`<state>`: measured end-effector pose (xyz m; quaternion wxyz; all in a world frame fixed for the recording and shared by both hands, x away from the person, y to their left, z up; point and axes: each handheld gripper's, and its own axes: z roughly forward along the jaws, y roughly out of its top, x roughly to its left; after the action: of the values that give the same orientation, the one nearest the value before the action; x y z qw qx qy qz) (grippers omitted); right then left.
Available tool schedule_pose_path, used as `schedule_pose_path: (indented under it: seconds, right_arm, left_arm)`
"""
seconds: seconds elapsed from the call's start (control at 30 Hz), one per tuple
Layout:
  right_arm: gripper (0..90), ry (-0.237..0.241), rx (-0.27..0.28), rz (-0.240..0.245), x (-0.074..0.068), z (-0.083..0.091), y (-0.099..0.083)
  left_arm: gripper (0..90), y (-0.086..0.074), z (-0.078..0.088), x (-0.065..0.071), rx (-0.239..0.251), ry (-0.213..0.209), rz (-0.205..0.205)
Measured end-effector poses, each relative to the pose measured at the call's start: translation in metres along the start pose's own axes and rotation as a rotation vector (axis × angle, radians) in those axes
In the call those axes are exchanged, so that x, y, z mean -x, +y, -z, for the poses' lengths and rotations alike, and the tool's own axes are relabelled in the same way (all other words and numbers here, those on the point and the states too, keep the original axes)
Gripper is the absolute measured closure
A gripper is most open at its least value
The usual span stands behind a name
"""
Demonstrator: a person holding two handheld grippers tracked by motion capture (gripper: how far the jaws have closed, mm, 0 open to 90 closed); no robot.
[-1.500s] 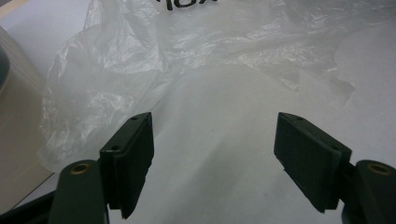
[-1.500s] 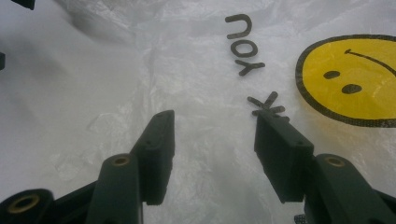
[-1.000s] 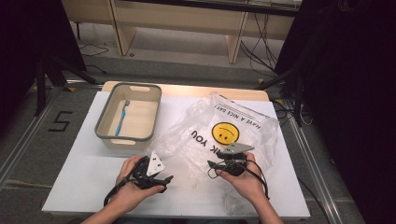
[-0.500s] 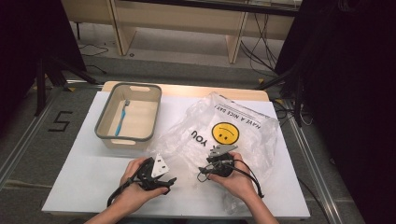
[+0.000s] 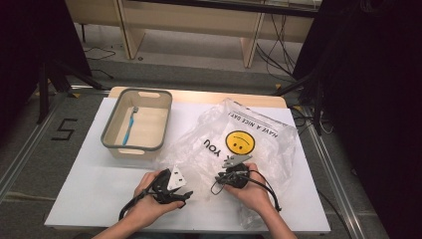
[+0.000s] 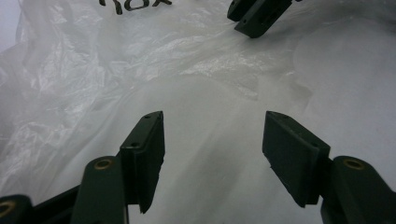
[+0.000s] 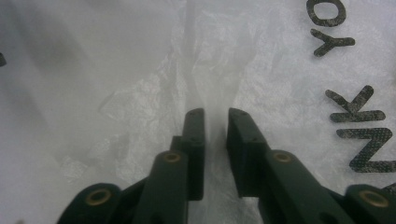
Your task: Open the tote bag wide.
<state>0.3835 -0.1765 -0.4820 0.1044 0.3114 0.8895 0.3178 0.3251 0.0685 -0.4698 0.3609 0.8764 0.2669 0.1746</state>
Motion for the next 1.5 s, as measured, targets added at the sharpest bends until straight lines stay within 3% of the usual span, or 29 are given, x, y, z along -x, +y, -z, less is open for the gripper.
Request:
schedule_pose_path:
  seconds: [0.13, 0.37, 0.57, 0.73, 0.97, 1.13, 1.5]
  right_arm:
    - [90.0, 0.015, -0.008, -0.009, 0.001, 0.001, 0.000]
    - [90.0, 0.008, 0.035, -0.031, 0.000, 0.010, 0.005]
    - [90.0, -0.012, 0.081, -0.036, -0.002, 0.020, 0.009]
    - [90.0, -0.013, 0.109, -0.040, -0.003, 0.026, 0.012]
    - [90.0, -0.026, 0.139, -0.059, -0.001, 0.032, 0.016]
    - [90.0, -0.071, 0.218, -0.073, 0.005, 0.049, 0.028]
    - [90.0, -0.155, 0.338, -0.073, 0.011, 0.077, 0.046]
  left_arm:
    - [46.8, 0.005, -0.005, 0.002, 0.008, -0.017, -0.026]
    - [61.2, 0.017, -0.024, 0.009, 0.001, -0.073, -0.066]
    - [72.6, 0.025, -0.044, 0.014, -0.010, -0.121, -0.046]
    - [81.0, 0.027, -0.053, 0.017, -0.031, -0.125, -0.047]
    - [84.7, 0.029, -0.055, 0.018, -0.041, -0.129, -0.057]
    - [85.2, 0.029, -0.054, 0.020, -0.043, -0.120, -0.071]
    - [85.2, 0.029, -0.054, 0.022, -0.043, -0.107, -0.098]
